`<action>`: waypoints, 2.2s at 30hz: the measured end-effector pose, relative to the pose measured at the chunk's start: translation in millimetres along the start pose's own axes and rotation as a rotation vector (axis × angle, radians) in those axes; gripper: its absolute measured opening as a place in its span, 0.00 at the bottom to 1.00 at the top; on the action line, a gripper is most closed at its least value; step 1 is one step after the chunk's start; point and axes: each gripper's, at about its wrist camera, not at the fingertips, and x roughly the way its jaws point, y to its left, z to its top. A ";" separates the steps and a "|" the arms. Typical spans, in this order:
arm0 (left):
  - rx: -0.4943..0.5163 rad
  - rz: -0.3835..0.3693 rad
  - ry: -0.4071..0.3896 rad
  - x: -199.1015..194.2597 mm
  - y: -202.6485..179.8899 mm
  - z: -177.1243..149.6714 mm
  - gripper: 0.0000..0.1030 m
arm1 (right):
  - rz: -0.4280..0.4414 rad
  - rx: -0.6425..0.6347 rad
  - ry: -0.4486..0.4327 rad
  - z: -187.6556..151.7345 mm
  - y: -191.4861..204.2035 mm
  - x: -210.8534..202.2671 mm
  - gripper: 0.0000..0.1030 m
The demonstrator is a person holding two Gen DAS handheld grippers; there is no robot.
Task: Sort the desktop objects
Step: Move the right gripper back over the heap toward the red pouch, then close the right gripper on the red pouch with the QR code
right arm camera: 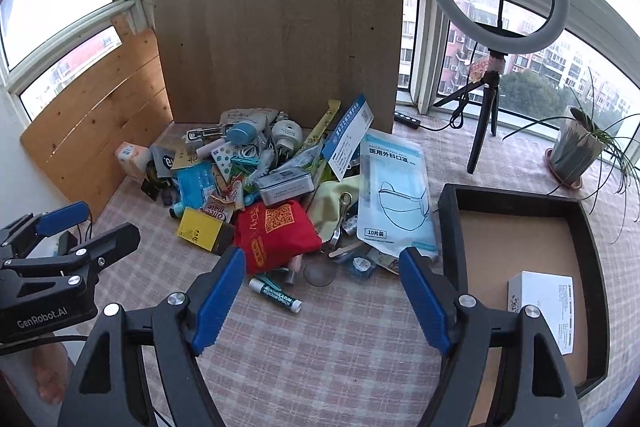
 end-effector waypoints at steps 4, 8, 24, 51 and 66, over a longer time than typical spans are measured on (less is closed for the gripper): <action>-0.006 0.002 0.002 0.4 5.5 -1.6 0.89 | -0.018 0.002 0.000 -2.7 6.1 -2.1 0.74; -0.020 0.008 0.029 10.6 17.8 -4.2 0.89 | 0.003 0.008 0.018 -5.6 6.7 3.7 0.74; -0.146 -0.182 0.321 137.3 25.8 -15.4 0.89 | 0.156 -0.010 0.236 25.8 -11.9 99.6 0.74; -0.231 -0.231 0.335 223.2 -5.4 -1.2 0.93 | 0.225 -0.023 0.506 46.9 21.1 225.9 0.58; -0.222 -0.150 0.296 208.2 27.9 -10.7 0.95 | 0.230 -0.033 0.467 58.4 17.5 207.0 0.53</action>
